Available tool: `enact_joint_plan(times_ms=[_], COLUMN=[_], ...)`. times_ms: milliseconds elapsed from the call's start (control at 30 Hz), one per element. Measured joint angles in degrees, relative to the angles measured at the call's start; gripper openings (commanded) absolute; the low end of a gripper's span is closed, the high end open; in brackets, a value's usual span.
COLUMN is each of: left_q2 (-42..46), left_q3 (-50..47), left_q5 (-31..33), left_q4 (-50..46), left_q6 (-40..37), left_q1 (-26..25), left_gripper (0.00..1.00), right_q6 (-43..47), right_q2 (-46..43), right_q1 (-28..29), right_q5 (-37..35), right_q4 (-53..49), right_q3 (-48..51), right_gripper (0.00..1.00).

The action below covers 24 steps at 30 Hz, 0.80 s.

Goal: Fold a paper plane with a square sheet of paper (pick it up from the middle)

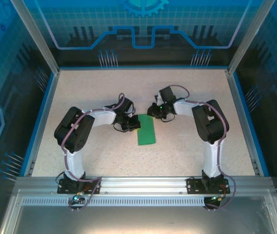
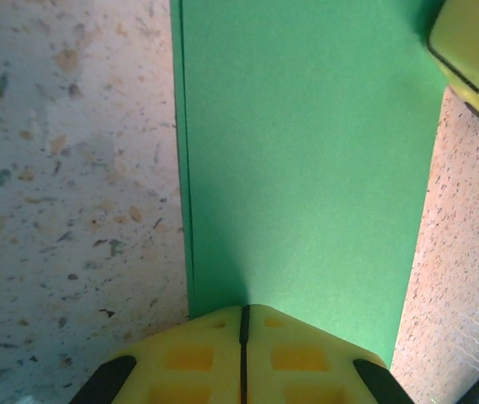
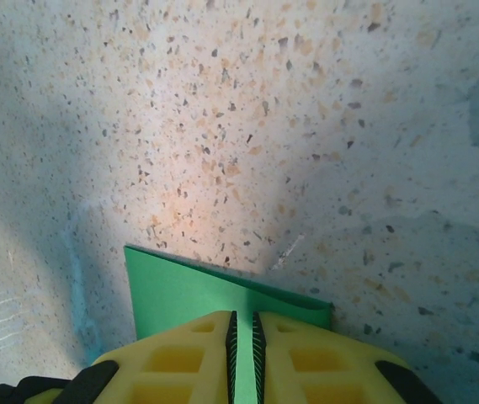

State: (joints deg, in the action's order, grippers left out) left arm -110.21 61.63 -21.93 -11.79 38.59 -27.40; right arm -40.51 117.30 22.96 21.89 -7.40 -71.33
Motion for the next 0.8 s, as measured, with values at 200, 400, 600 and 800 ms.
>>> enact_joint_plan(times_ms=[200, 400, 600, 800], left_q2=[0.0, 0.0, 0.0, 0.07], left_q3=[0.0, 0.0, 0.0, 0.0], left_q5=[0.0, 0.02, 0.17, 0.24], left_q4=[0.0, 0.0, 0.02, 0.02], left_q6=[0.0, 0.0, 0.0, 0.0], left_q1=[0.0, 0.0, -0.04, -0.11], left_gripper=[0.09, 0.1, 0.1, 0.09], right_q6=[0.22, 0.22, 0.24, 1.68], right_q2=[-1.55, 0.55, 1.14, -2.32], right_q1=[-0.24, -0.24, -0.46, -0.37], right_q5=[-0.24, -0.85, -1.75, -1.75], right_q4=[0.46, 0.17, -1.92, -3.32], right_q3=[0.2, 0.17, -1.27, 0.09], right_gripper=[0.14, 0.12, 0.1, 0.13])
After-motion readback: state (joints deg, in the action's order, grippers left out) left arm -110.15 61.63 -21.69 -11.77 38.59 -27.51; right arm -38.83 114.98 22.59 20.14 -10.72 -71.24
